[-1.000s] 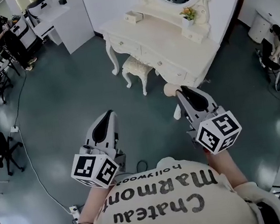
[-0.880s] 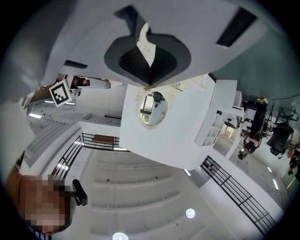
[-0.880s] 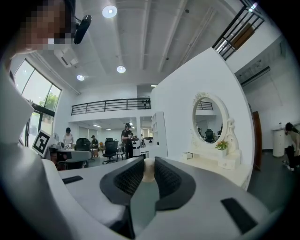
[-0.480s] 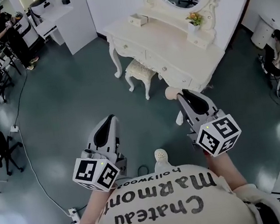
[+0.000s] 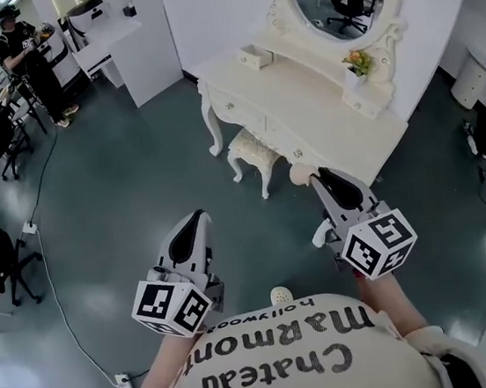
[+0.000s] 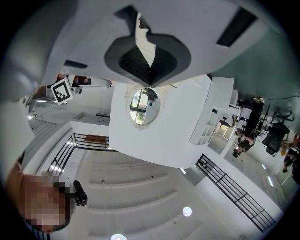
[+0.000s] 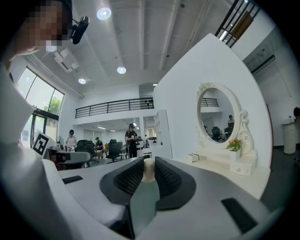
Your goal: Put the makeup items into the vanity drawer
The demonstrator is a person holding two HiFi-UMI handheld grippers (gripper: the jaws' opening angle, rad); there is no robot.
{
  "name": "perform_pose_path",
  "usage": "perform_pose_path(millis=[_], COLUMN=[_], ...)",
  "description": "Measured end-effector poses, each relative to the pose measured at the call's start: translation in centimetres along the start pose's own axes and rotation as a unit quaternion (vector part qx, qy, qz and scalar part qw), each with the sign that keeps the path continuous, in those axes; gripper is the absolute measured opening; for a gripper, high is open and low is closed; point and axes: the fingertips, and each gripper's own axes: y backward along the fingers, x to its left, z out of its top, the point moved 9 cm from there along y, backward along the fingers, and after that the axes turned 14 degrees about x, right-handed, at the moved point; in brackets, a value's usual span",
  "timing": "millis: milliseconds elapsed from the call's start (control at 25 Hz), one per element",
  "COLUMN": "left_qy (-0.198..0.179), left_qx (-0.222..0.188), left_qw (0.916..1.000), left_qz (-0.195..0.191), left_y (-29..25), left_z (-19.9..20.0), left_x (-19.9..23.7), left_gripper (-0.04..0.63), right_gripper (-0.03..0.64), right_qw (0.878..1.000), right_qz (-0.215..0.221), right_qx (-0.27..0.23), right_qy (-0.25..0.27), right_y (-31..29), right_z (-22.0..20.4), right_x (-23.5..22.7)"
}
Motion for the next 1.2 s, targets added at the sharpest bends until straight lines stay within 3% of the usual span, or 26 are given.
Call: perform_pose_path(millis=[320,680,1200], left_qy=[-0.011,-0.009,0.002], left_qx=[-0.017,-0.025,0.003], left_qw=[0.9998,0.9996,0.9999], left_qz=[0.008,0.008,0.014], left_y=[-7.6,-14.1,-16.2], left_z=[2.9,3.0,2.3], left_x=[0.9,0.7,0.9], left_gripper=[0.009,0.009,0.009], right_gripper=[0.092,0.094,0.095], right_qw=[1.000,1.000,0.999], right_qz=[0.012,0.019,0.033], right_qx=[-0.011,-0.013,0.004], right_qy=[0.009,0.013,-0.028], right_y=[-4.7,-7.3,-8.9], right_z=[2.9,3.4,1.3], right_x=[-6.5,-12.5,-15.0])
